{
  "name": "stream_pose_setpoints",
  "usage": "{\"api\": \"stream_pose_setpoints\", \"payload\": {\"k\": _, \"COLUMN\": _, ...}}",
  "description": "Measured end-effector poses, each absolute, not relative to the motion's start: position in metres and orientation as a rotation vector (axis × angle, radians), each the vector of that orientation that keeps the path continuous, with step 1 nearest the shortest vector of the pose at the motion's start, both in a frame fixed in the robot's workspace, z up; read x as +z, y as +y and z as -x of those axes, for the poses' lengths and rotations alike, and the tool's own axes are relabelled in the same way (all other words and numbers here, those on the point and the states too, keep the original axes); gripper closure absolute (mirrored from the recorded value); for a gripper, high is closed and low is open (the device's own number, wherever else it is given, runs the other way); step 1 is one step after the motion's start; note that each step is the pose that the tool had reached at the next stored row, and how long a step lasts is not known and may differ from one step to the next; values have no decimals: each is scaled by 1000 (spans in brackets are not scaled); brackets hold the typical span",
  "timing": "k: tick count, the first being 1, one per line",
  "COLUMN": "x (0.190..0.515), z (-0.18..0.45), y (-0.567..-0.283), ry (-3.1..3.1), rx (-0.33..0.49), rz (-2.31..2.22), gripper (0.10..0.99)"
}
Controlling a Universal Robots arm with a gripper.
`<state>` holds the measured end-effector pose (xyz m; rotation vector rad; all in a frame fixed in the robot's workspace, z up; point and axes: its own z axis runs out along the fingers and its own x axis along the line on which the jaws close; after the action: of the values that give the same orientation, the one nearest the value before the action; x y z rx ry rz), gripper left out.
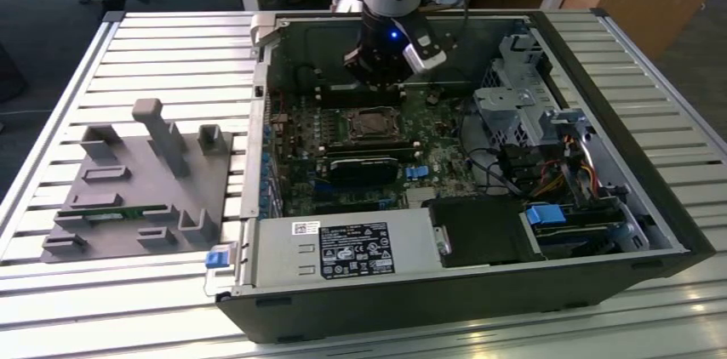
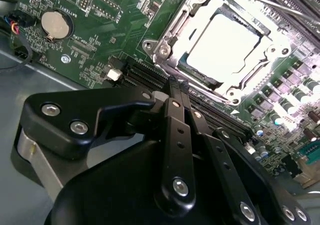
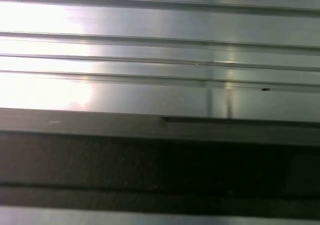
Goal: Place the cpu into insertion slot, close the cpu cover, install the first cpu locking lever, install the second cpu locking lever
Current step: 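Install the first cpu locking lever, then install the second cpu locking lever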
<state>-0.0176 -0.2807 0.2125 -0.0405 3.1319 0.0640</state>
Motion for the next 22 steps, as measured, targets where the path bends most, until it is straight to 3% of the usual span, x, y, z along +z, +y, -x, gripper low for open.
{"api": "stream_pose_setpoints", "payload": {"k": 22, "x": 212, "z": 17, "y": -294, "ry": 3132, "rx": 64, "rz": 41, "gripper": 980}}
